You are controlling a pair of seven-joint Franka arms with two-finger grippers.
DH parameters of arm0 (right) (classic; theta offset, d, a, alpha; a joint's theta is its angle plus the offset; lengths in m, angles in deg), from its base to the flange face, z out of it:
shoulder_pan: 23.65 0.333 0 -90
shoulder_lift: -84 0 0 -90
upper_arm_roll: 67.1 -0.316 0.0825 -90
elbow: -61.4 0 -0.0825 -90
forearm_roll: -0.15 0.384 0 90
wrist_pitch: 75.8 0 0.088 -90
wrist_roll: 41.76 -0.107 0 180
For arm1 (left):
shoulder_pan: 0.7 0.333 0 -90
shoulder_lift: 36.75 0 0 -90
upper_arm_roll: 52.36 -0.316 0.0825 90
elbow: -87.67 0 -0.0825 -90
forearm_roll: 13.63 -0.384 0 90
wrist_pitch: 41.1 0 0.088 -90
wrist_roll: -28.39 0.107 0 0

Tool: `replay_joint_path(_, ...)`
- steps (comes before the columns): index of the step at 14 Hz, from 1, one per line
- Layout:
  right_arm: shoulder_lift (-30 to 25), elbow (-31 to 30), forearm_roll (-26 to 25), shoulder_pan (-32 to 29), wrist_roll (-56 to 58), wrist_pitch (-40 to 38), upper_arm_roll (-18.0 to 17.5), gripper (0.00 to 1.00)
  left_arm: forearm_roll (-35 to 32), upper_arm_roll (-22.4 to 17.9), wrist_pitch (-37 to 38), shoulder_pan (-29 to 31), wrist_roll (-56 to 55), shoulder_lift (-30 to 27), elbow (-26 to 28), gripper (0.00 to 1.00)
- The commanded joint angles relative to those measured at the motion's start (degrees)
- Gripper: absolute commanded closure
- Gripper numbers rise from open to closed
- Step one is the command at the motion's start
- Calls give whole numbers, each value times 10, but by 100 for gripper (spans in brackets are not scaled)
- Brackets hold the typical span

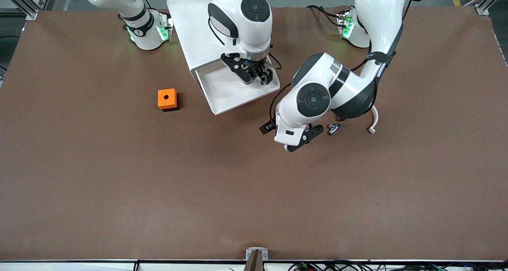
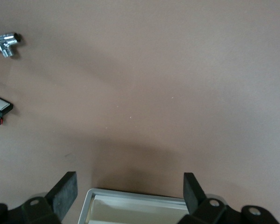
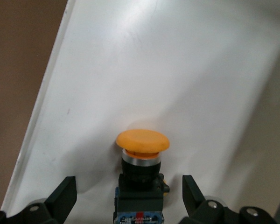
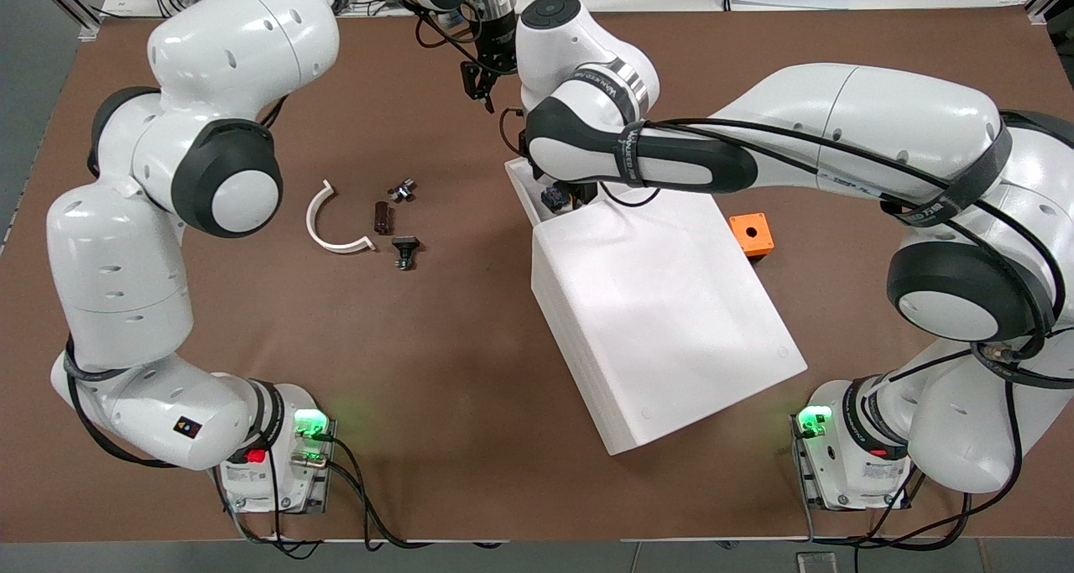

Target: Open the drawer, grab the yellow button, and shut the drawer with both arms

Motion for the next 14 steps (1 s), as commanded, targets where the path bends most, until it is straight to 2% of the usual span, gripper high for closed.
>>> replay_joint_path(1,-1,3,-7,5,-12,1,3,1,-15,-5,-38,-2,-2,-16,32,0)
replay_joint_path(3,-1,4,-5,1,-10,0,3,19,-39,-4,-59,-10,-6,-23,52,0)
replay_joint_path(6,-1,6,-2,-1,-9,0,3,54,-52,-4,-69,-15,-24,-25,58,0)
replay_joint_path(8,-1,9,-1,-1,-9,1,3,97,-56,-3,-69,-16,-24,-24,60,0)
replay_joint_path(9,-1,10,1,-1,-9,0,3,100,-56,-2,-69,-16,-24,-24,61,0)
replay_joint_path(14,-1,42,4,-9,-1,-2,4,100,-56,-1,-64,-22,-24,-27,64,0)
